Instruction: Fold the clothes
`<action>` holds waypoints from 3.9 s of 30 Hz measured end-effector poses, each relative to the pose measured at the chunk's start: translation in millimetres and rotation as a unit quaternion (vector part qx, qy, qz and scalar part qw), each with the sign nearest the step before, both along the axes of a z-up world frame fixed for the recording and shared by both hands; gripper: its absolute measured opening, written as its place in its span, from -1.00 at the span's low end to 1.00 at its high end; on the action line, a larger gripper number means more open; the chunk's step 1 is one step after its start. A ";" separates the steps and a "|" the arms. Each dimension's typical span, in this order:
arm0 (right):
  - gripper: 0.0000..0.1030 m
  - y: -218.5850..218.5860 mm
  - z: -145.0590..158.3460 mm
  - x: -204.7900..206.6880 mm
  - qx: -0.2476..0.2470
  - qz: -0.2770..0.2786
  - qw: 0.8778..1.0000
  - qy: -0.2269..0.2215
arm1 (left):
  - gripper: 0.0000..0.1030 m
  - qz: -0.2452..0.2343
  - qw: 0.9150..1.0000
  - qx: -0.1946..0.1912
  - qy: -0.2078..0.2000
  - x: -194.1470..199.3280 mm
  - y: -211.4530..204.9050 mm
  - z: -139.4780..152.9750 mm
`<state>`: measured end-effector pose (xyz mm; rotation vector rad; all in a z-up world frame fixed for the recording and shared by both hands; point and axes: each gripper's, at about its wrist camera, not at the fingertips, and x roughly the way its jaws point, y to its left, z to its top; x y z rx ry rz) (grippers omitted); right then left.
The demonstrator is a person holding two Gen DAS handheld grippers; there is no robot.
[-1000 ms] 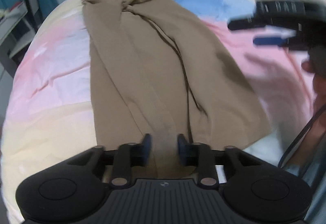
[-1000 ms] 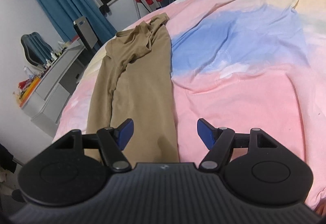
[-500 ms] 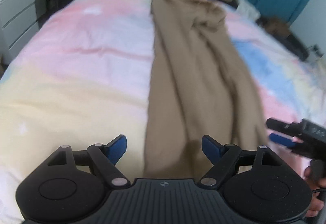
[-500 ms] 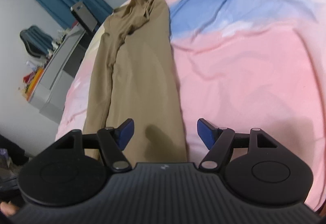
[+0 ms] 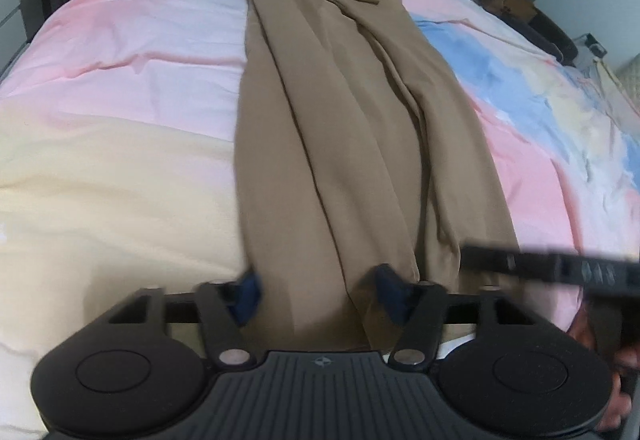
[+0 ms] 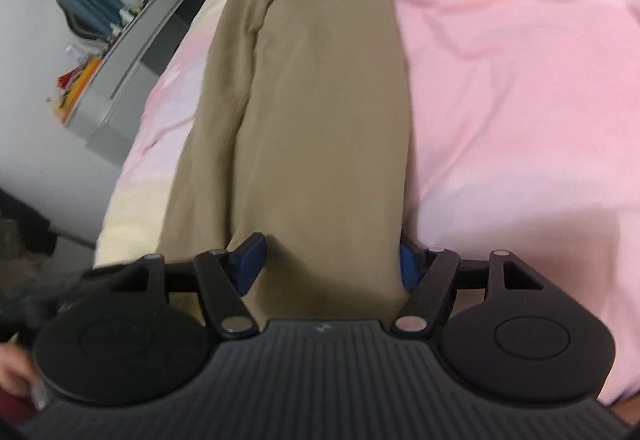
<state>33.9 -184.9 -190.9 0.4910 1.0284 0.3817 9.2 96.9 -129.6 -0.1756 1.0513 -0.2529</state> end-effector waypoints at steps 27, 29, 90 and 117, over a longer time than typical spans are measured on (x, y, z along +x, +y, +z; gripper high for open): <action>-0.87 -43.6 197.9 -89.7 -0.033 0.011 0.965 -0.258 | -0.94 0.011 0.962 -0.137 -0.235 -106.5 17.6 199.2; -0.87 -52.5 197.1 -111.6 -0.026 0.013 0.965 -0.260 | -0.94 0.003 0.965 -0.127 -0.228 -130.8 8.2 200.5; 0.21 -11.8 95.7 47.4 -0.142 -0.021 0.953 -0.268 | 0.81 0.044 0.959 0.019 -0.278 37.6 -20.8 108.7; 0.65 -8.0 89.1 13.3 -0.176 -0.032 0.943 -0.280 | 0.81 0.150 0.970 -0.189 0.006 28.7 8.0 5.5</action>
